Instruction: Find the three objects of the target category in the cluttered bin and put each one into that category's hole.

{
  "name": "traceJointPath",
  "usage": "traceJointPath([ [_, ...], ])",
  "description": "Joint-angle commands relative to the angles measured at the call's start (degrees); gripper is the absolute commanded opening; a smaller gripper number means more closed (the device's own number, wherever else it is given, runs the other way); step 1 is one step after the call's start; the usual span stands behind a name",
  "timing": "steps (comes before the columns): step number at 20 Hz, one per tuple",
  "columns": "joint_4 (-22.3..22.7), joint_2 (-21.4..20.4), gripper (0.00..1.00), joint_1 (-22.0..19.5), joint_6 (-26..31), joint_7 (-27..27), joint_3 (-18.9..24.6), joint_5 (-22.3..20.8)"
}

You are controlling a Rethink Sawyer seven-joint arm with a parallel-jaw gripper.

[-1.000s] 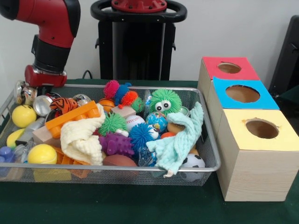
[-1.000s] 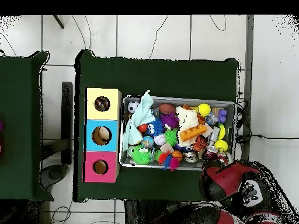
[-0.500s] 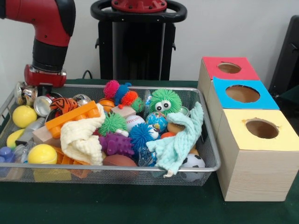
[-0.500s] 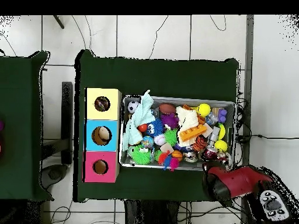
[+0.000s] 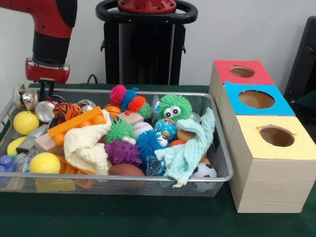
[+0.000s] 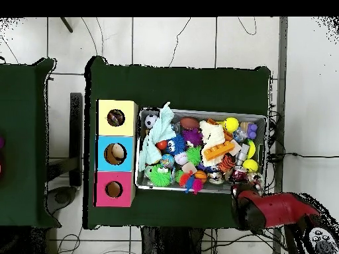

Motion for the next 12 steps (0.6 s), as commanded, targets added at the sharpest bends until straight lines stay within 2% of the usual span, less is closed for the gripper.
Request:
traceJointPath([
  [1,4.83,-4.64,0.00,1.60,9.05,-9.64,6.11,2.09],
  [12,8.63,-9.68,0.00,1.26,11.91,-9.08,8.64,5.46],
])
